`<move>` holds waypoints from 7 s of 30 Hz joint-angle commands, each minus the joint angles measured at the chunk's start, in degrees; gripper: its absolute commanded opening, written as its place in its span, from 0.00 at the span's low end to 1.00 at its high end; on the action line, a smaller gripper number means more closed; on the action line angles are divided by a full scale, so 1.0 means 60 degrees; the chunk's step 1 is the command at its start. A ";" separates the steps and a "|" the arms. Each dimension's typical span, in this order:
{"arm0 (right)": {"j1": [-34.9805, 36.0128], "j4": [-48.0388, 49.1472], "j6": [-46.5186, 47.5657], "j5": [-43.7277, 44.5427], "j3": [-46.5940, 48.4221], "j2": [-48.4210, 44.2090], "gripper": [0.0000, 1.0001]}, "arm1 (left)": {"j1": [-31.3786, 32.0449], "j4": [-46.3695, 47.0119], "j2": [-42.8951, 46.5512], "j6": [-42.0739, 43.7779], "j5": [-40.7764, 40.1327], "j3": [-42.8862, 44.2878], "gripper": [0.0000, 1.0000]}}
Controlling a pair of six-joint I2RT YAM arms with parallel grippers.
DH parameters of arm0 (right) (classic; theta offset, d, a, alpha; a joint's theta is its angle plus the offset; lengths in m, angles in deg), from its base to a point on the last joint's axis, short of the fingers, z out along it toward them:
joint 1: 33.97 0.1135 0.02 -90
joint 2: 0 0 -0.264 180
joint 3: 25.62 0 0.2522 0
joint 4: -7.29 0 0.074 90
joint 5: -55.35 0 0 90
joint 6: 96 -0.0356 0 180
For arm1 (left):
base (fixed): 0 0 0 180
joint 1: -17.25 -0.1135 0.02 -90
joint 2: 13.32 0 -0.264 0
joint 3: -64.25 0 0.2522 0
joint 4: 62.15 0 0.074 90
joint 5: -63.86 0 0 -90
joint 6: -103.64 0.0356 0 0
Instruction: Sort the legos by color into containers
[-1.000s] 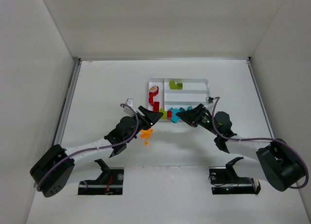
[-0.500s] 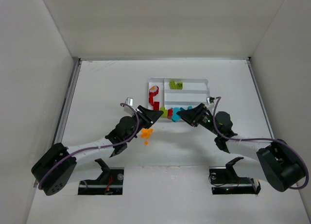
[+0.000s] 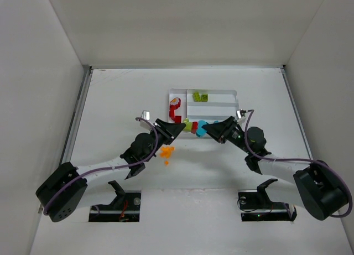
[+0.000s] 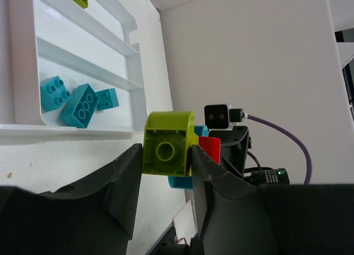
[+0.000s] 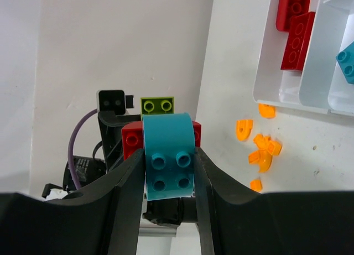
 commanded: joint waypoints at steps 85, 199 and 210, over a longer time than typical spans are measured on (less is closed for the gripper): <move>-0.2289 -0.4252 0.3307 0.0843 0.0095 -0.3611 0.32 | -0.1660 -0.4896 -0.8634 0.4790 0.0189 1.0241 0.20; -0.1132 0.1138 -0.0487 -0.0139 -0.0022 0.0271 0.32 | -0.2802 0.3513 -0.2060 -0.1406 0.3601 0.0062 0.09; -0.1615 -0.3688 0.2117 0.2595 0.0840 -0.0621 0.31 | -0.2115 0.1945 -0.1063 -0.0322 0.3411 0.0150 0.11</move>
